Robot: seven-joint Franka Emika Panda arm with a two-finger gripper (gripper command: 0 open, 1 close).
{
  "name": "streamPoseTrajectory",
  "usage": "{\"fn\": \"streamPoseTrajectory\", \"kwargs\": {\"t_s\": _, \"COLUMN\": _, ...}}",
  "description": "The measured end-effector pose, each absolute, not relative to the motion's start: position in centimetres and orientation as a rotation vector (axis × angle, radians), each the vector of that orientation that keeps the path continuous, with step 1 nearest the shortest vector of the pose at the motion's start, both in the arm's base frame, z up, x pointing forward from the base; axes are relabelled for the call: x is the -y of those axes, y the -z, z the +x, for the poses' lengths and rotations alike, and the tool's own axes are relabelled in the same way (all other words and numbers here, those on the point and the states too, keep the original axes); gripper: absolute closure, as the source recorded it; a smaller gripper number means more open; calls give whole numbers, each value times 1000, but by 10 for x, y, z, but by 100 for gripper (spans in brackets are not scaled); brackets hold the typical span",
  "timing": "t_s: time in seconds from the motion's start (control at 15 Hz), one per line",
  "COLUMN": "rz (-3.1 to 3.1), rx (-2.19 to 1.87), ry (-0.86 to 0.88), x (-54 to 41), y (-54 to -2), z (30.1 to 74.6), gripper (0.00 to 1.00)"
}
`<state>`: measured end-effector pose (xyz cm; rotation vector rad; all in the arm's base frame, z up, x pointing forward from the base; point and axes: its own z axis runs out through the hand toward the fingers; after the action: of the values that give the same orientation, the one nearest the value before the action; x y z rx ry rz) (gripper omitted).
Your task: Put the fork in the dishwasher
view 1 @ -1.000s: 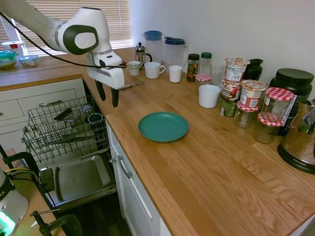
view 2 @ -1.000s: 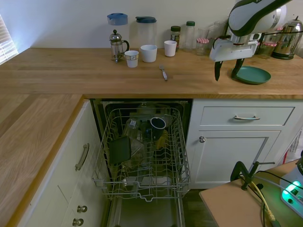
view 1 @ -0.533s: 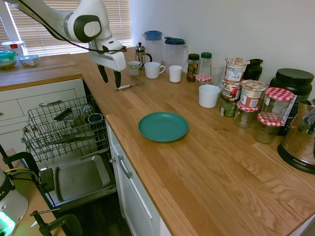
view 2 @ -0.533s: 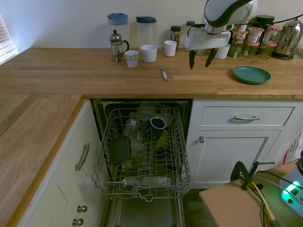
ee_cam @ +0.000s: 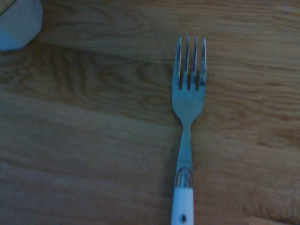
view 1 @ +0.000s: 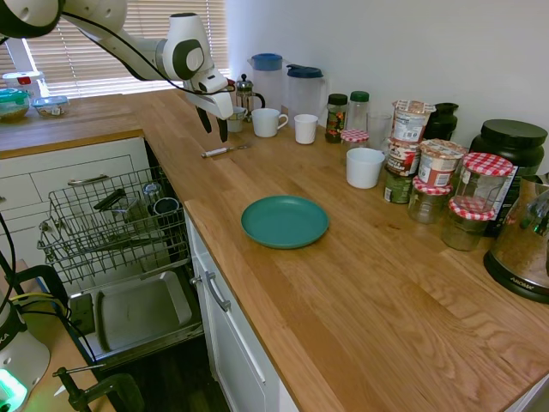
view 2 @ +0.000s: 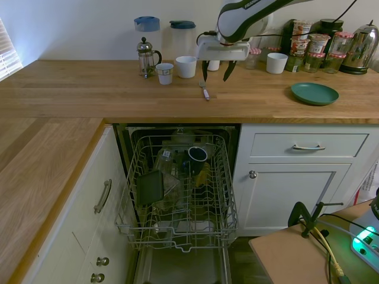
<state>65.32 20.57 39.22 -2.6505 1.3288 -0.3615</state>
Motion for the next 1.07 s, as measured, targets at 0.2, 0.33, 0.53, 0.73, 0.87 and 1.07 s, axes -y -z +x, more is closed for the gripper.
{"fn": "streamPoseTrajectory", "kwargs": {"t_s": 0.2, "rz": -2621, "rx": -1479, "ry": 351, "x": -214, "y": -382, "z": 679, "gripper": 0}}
{"fn": "streamPoseTrajectory", "kwargs": {"t_s": 0.33, "rz": -2612, "rx": -1523, "ry": 326, "x": -216, "y": -377, "z": 688, "gripper": 0}}
{"fn": "streamPoseTrajectory", "kwargs": {"t_s": 0.53, "rz": -2602, "rx": -1565, "ry": 282, "x": -216, "y": -367, "z": 697, "gripper": 0}}
{"fn": "streamPoseTrajectory", "kwargs": {"t_s": 0.73, "rz": -2611, "rx": -1584, "ry": 246, "x": -217, "y": -359, "z": 700, "gripper": 0}}
{"fn": "streamPoseTrajectory", "kwargs": {"t_s": 0.87, "rz": -2618, "rx": -1592, "ry": 228, "x": -217, "y": -356, "z": 701, "gripper": 0}}
{"fn": "streamPoseTrajectory", "kwargs": {"t_s": 1.07, "rz": -2626, "rx": -1597, "ry": 217, "x": -218, "y": -350, "z": 707, "gripper": 0}}
